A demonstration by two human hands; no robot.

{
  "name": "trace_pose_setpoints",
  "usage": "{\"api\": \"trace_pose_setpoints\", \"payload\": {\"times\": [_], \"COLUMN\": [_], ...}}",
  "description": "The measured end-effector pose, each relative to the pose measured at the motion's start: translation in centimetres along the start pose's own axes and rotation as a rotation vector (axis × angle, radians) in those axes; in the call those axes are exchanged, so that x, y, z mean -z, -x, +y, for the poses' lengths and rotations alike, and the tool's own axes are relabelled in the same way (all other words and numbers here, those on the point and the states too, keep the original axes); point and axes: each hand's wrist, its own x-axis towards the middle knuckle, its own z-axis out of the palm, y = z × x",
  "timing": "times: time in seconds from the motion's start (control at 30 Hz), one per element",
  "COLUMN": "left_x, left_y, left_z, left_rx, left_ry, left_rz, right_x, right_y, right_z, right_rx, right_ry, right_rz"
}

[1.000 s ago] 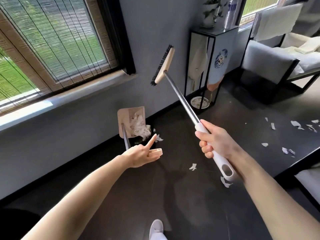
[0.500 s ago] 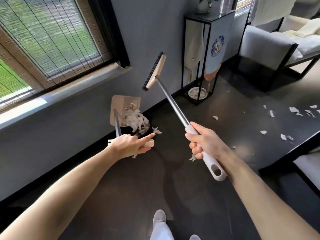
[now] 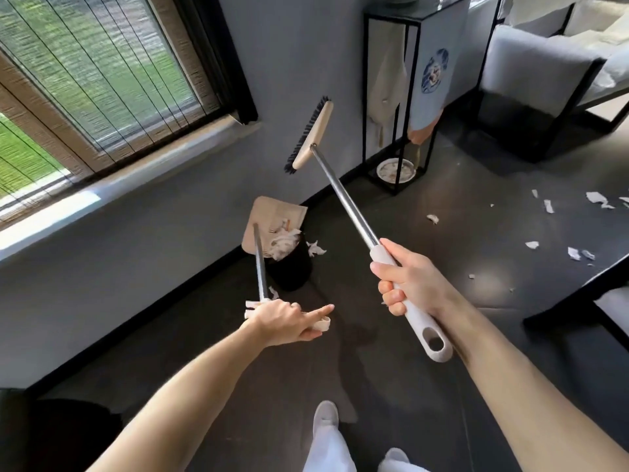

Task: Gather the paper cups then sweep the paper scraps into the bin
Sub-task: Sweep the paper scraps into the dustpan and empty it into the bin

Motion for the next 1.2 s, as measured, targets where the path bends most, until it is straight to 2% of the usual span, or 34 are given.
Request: {"api": "trace_pose_setpoints", "payload": {"times": [0.3,0.53,0.67,0.73,0.87,1.07,1.13,1.2], "left_x": [3.2,2.9,1.0,0.5,1.7,5.3,5.3,4.7], "left_y": [2.2,2.8,0.7,-0.2,0.2,2.3,2.5,2.4], "left_z": [-3.9,-2.8,0.2,0.7,-1.3,-1.8,-1.4,-0.7], "left_rx": [-0.019,0.033,0.047,0.033,-0.045,-0.019,-0.022,-0.005], "left_ry": [-0.114,-0.090,-0.036,-0.033,-0.094,-0.193,-0.170,-0.134], "left_rz": [0.099,0.114,-0.047,-0.059,0.043,0.326,0.334,0.247], "right_x": [0.7,1.3,1.7,2.0,2.5,2.6,2.8,3.0], "right_y": [0.5,0.6,0.8,0.8,0.9,0.5,0.4,0.4], "right_z": [-0.3,0.3,1.6,2.1,2.4,2.0,2.1,2.3], "right_rx": [-0.005,0.001,-0.030,-0.045,-0.092,-0.126,-0.124,-0.124], "right_ry": [-0.057,-0.079,-0.080,-0.075,-0.068,-0.067,-0.073,-0.077], "right_rz": [-0.041,-0.039,-0.008,-0.004,0.026,0.045,0.039,0.035]}}
